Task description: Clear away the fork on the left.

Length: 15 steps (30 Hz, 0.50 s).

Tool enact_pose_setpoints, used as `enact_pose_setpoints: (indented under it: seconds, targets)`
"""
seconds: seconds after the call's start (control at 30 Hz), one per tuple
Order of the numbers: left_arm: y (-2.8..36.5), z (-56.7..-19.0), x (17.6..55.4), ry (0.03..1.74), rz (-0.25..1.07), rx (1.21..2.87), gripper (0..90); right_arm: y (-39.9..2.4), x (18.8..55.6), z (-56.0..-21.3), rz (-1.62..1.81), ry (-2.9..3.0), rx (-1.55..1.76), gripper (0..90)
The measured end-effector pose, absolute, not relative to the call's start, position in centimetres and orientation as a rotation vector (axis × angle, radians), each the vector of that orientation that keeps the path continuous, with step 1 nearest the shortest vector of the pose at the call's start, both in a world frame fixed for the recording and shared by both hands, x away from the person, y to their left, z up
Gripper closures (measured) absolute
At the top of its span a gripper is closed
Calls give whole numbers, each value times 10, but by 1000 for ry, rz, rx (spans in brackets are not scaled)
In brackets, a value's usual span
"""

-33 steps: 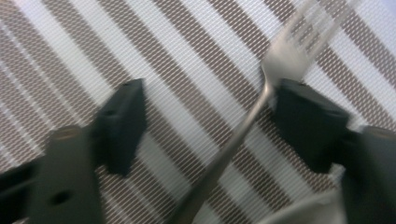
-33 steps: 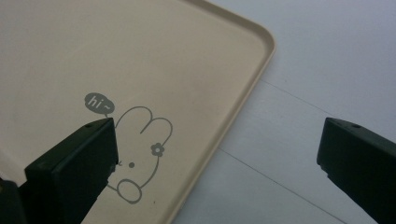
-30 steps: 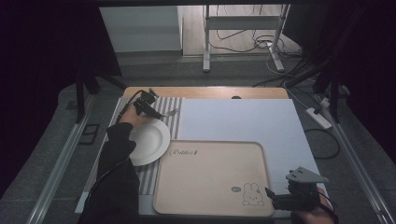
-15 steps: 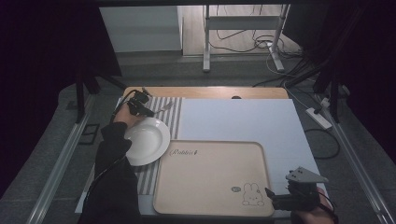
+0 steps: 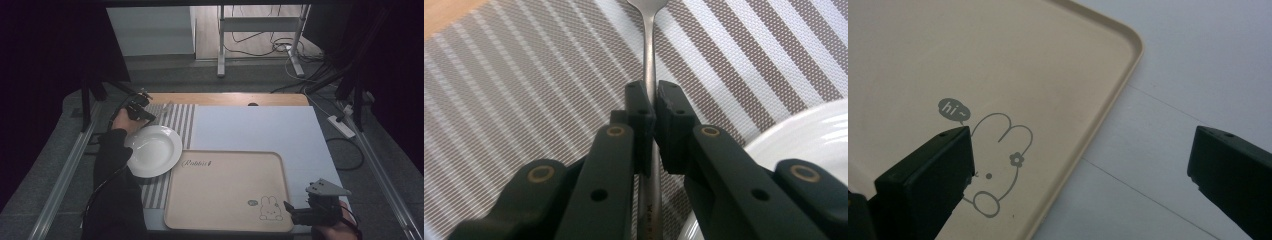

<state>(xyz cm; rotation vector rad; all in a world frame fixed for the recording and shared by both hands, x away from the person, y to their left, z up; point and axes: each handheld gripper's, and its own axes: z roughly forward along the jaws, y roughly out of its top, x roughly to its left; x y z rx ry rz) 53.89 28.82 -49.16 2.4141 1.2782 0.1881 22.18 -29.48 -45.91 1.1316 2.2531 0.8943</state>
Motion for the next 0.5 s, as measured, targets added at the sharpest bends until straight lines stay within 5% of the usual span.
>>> enact_pose_setpoints:
  seconds: [0.5]
  targets:
    - [289, -453, 522, 1228, 161, 2420, 842, -294, 222, -459, 883, 2254, 1129, 0]
